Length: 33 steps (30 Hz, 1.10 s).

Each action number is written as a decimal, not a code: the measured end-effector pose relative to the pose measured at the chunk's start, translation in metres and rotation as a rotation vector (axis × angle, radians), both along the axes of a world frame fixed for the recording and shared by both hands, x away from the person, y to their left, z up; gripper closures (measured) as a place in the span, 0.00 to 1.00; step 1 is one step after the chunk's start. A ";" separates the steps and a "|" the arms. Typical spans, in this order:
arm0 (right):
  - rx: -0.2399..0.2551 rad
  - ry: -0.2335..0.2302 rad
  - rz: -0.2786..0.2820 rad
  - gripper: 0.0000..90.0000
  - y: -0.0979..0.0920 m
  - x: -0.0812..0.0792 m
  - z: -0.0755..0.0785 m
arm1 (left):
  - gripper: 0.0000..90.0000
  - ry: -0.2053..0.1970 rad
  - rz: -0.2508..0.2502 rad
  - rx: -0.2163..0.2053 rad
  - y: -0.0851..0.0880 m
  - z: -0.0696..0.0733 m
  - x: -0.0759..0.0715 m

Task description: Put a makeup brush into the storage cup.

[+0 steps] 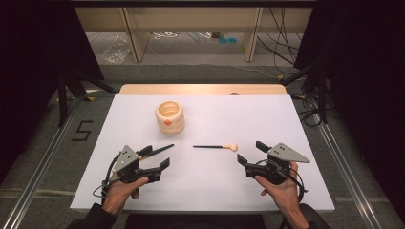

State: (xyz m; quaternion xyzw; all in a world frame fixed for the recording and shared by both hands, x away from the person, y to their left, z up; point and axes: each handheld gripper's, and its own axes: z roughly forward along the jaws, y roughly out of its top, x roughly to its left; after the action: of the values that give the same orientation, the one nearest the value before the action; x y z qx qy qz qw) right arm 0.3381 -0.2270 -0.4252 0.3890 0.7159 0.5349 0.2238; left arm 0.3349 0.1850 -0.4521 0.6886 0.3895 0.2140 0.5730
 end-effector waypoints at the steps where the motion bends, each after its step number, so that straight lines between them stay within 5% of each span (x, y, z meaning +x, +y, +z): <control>1: 0.002 -0.003 -0.003 0.18 0.001 0.000 -0.001 | 0.18 0.000 0.002 -0.001 0.000 0.000 0.000; 23: -0.009 0.010 0.032 0.19 0.005 0.003 -0.003 | 0.18 0.048 -0.025 0.031 0.008 0.000 0.011; 27: -0.025 0.018 0.041 0.20 0.006 0.003 -0.003 | 0.18 0.047 -0.031 0.114 0.016 0.001 0.019; 30: -0.030 -0.032 0.041 0.20 0.008 0.005 -0.005 | 0.18 0.073 -0.025 0.118 0.023 0.000 0.025; 33: -0.042 -0.021 0.050 0.21 0.008 0.005 -0.004 | 0.18 0.086 -0.023 0.157 0.028 0.000 0.030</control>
State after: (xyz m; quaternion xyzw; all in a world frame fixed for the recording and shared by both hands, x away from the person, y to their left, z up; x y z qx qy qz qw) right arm 0.3431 -0.2195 -0.4296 0.3606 0.7339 0.5292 0.2262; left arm 0.3653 0.2126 -0.4525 0.7446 0.3877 0.2075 0.5023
